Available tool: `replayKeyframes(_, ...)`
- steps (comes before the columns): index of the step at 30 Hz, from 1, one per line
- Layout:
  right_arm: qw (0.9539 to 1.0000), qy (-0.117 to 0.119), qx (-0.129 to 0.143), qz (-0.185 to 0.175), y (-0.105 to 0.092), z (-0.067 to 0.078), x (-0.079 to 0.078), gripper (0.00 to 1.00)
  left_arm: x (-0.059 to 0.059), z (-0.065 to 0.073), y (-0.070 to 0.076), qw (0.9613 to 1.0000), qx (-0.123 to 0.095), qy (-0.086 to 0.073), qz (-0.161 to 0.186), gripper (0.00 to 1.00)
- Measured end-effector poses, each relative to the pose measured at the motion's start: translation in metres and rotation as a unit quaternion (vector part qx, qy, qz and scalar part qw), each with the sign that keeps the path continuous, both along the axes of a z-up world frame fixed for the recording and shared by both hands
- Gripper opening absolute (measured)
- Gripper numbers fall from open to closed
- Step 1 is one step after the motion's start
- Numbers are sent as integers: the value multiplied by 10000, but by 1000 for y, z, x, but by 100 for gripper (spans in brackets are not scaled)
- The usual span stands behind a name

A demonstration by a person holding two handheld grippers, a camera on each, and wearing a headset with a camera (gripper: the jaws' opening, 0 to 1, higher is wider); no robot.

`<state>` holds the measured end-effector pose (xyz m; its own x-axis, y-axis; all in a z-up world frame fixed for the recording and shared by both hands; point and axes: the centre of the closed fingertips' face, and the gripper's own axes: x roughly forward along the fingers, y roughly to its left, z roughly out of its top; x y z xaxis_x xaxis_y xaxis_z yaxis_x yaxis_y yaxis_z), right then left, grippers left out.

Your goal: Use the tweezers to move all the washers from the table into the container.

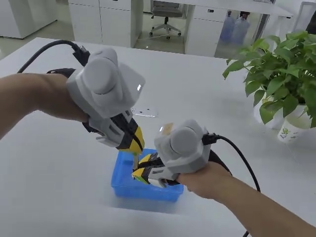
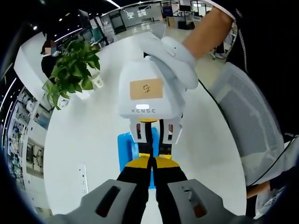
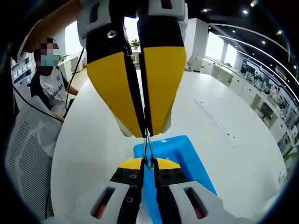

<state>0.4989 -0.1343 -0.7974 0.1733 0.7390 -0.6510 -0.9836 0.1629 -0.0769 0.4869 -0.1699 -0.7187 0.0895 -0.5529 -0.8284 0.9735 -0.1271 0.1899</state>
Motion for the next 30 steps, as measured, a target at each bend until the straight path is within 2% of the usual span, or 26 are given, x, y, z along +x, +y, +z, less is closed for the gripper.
replayKeyframes(12,9999,112,-67,2,-3,-21,16,10,18,-21,-2,10000,38,71,33,5)
replayKeyframes(14,9999,140,-97,-2,-5,-26,18,10,20,-26,-1,10000,55,42,50,5)
replayKeyframes(30,9989,351,-323,-2,-9,-57,28,10,31,-57,-1,9997,6,137,211,5)
